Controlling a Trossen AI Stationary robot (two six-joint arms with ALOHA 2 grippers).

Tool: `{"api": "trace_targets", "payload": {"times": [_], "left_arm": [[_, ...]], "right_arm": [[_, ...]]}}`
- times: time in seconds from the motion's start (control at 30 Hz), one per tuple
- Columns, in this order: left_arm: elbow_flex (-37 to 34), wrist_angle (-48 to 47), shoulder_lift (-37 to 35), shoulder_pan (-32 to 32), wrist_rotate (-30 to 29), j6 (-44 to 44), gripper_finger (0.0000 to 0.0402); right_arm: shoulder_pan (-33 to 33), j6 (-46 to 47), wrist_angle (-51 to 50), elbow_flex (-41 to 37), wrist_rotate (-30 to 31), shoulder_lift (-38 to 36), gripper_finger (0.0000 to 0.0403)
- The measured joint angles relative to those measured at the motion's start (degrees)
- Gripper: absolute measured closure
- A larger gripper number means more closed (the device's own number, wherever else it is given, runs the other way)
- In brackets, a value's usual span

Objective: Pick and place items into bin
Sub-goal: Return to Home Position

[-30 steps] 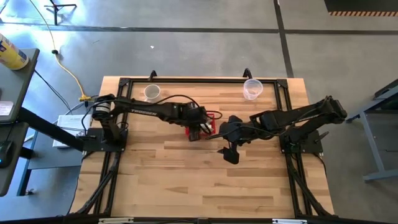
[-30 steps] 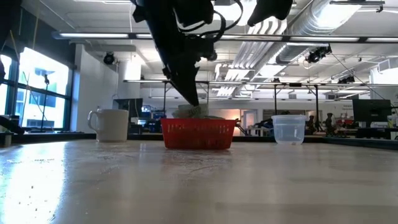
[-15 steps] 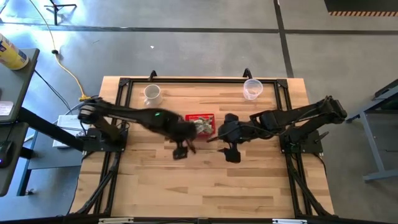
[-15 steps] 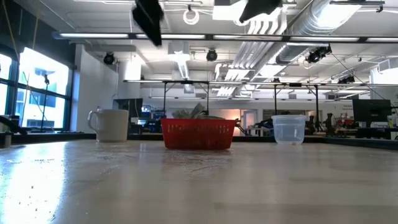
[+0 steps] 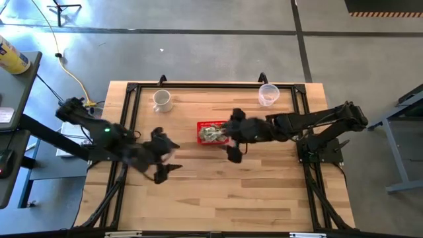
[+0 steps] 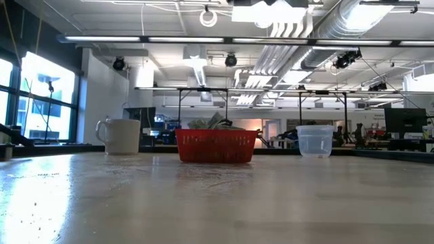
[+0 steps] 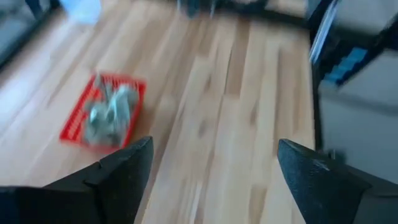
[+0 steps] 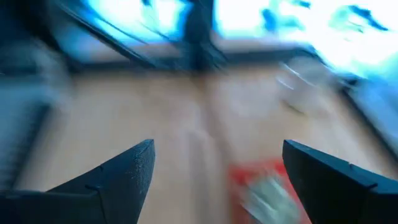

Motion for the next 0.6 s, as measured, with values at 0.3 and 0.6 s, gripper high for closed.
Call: {"api": "trace_targets", "payload": {"times": [0.3, 0.6], "left_arm": [[-34.7, 55.1, -15.0, 9.4, 16.6, 17.1, 0.0023], [-45.8, 52.1, -29.3, 35.5, 43.0, 18.4, 0.0027]], "right_arm": [[-0.1, 13.2, -6.7, -6.8, -17.5, -2.7, 0.0061], [-7.7, 17.6, 24.8, -34.9, -15.0, -34.0, 0.0061]]}}
